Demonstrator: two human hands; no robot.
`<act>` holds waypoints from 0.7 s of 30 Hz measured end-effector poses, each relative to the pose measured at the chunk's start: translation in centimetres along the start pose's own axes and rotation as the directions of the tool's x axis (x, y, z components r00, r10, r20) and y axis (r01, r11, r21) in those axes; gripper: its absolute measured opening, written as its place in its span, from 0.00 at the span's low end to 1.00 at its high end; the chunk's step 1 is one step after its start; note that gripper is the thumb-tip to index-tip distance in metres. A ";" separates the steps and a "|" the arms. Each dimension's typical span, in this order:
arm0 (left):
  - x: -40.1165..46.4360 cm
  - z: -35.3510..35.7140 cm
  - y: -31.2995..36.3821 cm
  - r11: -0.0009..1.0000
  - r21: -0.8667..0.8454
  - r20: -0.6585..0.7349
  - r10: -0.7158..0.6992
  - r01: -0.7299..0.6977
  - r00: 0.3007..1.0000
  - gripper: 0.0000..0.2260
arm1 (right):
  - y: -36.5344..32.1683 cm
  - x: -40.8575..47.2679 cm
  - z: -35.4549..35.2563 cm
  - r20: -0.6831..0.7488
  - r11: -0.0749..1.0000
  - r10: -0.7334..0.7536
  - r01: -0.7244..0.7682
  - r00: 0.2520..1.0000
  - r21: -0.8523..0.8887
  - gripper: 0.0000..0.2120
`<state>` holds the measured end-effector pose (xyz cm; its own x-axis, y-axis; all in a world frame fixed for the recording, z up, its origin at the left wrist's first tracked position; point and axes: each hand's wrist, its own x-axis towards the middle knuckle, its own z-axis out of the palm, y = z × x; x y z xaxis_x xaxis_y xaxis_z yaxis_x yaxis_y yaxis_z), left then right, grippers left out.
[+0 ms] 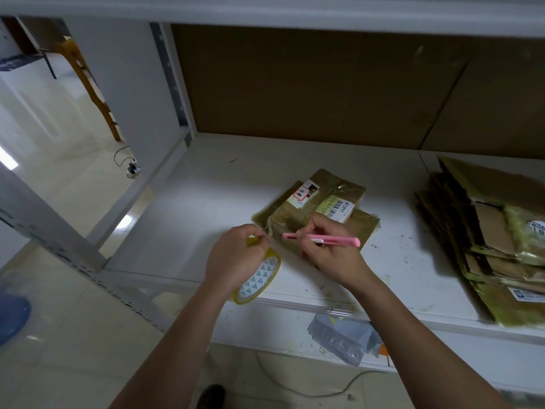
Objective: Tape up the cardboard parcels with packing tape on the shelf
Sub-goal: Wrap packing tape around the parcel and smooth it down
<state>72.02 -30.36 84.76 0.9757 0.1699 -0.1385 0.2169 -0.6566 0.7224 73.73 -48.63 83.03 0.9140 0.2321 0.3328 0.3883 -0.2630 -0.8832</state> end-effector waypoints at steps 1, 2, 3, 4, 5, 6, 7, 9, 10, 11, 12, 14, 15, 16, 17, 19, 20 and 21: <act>0.1 0.0 0.0 1.000 -0.004 -0.005 -0.004 0.004 1.000 0.05 | 0.1 0.0 -0.1 0.006 1.000 0.008 -0.008 1.000 0.002 0.09; 0.2 0.0 0.1 1.000 -0.006 -0.005 -0.005 0.005 1.000 0.05 | 0.2 0.0 -0.2 0.009 1.000 0.024 -0.024 1.000 0.003 0.10; 0.3 -0.1 0.1 1.000 -0.016 -0.003 -0.010 0.010 1.000 0.04 | 0.2 0.0 -0.3 0.008 0.999 0.049 -0.049 0.999 0.010 0.11; 0.4 -0.1 0.2 0.999 -0.030 -0.001 -0.018 0.018 1.000 0.04 | 0.3 0.0 -0.3 -0.001 0.996 0.081 -0.081 0.997 0.030 0.10; 0.5 -0.1 0.2 0.999 -0.042 0.000 -0.025 0.025 1.000 0.04 | 0.3 0.0 -0.3 -0.024 0.991 0.117 -0.116 0.993 0.062 0.10; 0.6 -0.1 0.1 0.998 -0.048 0.001 -0.030 0.030 1.000 0.04 | 0.3 0.0 -0.4 -0.055 0.984 0.154 -0.148 0.987 0.104 0.10; 0.6 -0.1 0.1 0.998 -0.054 0.000 -0.035 0.035 0.999 0.04 | 0.3 0.0 -0.4 -0.086 0.974 0.188 -0.174 0.979 0.145 0.10; 0.7 0.0 -0.1 0.996 -0.078 -0.004 -0.047 0.046 0.999 0.05 | 0.2 0.1 -0.6 -0.109 0.960 0.221 -0.197 0.969 0.199 0.10; 0.8 0.1 -0.1 0.994 -0.096 -0.006 -0.055 0.055 0.998 0.05 | 0.0 0.1 -0.7 -0.099 0.956 0.223 -0.198 0.970 0.214 0.11; 0.9 0.1 -0.1 0.991 -0.114 -0.006 -0.065 0.064 0.998 0.05 | -0.1 0.0 -0.7 -0.087 0.953 0.221 -0.196 0.971 0.232 0.11; 1.0 0.1 -0.1 0.989 -0.130 -0.004 -0.074 0.073 0.997 0.05 | -0.1 -0.1 -0.7 -0.076 0.949 0.216 -0.191 0.973 0.249 0.11; 1.2 0.1 -0.2 0.985 -0.150 0.001 -0.088 0.087 0.996 0.06 | 0.0 -0.2 -0.6 -0.056 0.953 0.198 -0.178 0.979 0.245 0.11; 1.2 0.1 -0.2 0.984 -0.152 -0.001 -0.091 0.090 0.996 0.06 | 0.0 -0.2 -0.5 -0.040 0.960 0.185 -0.172 0.982 0.221 0.11; 1.2 0.1 -0.2 0.984 -0.152 -0.002 -0.093 0.091 0.996 0.06 | 0.1 -0.2 -0.4 -0.019 0.967 0.173 -0.166 0.985 0.191 0.10; 1.1 0.0 -0.2 0.984 -0.152 -0.002 -0.094 0.093 0.996 0.05 | 0.1 -0.1 -0.4 0.001 0.974 0.162 -0.161 0.987 0.159 0.10; 1.1 0.0 0.0 0.983 -0.156 0.013 -0.099 0.100 0.995 0.04 | 0.1 -0.1 -0.2 0.035 0.984 0.142 -0.145 0.989 0.105 0.09; 1.1 -0.1 0.1 0.982 -0.156 0.026 -0.101 0.104 0.995 0.03 | 0.1 -0.1 -0.2 0.045 0.987 0.131 -0.135 0.990 0.084 0.10; 1.1 -0.3 0.2 0.983 -0.152 0.041 -0.101 0.107 0.994 0.03 | 0.1 -0.1 -0.2 0.051 0.989 0.125 -0.129 0.991 0.068 0.10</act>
<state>73.13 -30.09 84.90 0.9491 0.2052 -0.2388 0.3122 -0.5155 0.7980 73.68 -48.84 82.92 0.9483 0.2446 0.2021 0.2586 -0.2264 -0.9391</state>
